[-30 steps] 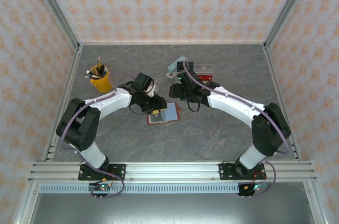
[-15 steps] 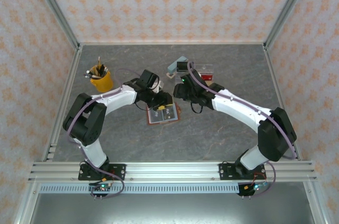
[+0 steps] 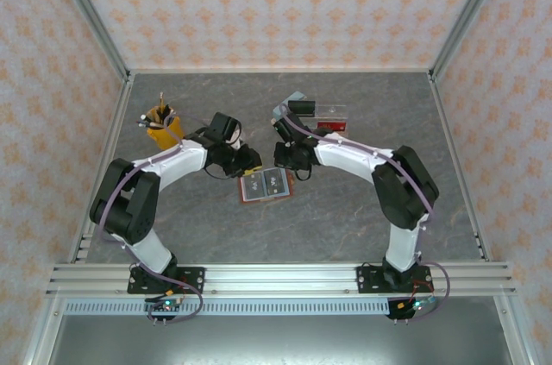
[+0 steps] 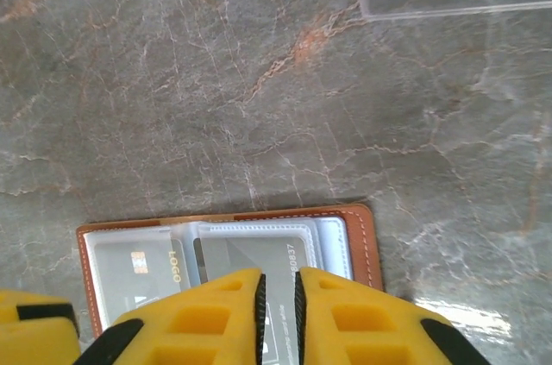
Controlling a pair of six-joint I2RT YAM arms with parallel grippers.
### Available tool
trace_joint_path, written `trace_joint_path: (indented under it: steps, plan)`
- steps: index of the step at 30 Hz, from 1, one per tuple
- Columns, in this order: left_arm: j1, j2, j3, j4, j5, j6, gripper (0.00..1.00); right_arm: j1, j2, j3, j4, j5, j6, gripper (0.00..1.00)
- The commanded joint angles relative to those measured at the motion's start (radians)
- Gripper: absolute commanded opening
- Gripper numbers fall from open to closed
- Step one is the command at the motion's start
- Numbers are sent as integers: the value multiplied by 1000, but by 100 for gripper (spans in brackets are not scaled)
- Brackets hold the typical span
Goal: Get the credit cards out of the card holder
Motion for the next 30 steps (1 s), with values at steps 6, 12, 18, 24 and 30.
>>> trace_joint_path:
  steps: [6,12,18,24,30]
  plan:
    - [-20,88,9,42,58,-2,24,6,98,73,-108,-16,0,15]
    - [-31,125,19,59,66,-3,21,7,122,78,-117,-26,-8,11]
    - [-33,153,31,38,47,9,20,6,143,82,-129,-17,-14,11]
    - [-33,163,37,19,26,29,21,6,162,84,-132,-16,-17,11]
    - [-34,187,37,41,67,47,19,6,172,81,-130,-18,-19,9]
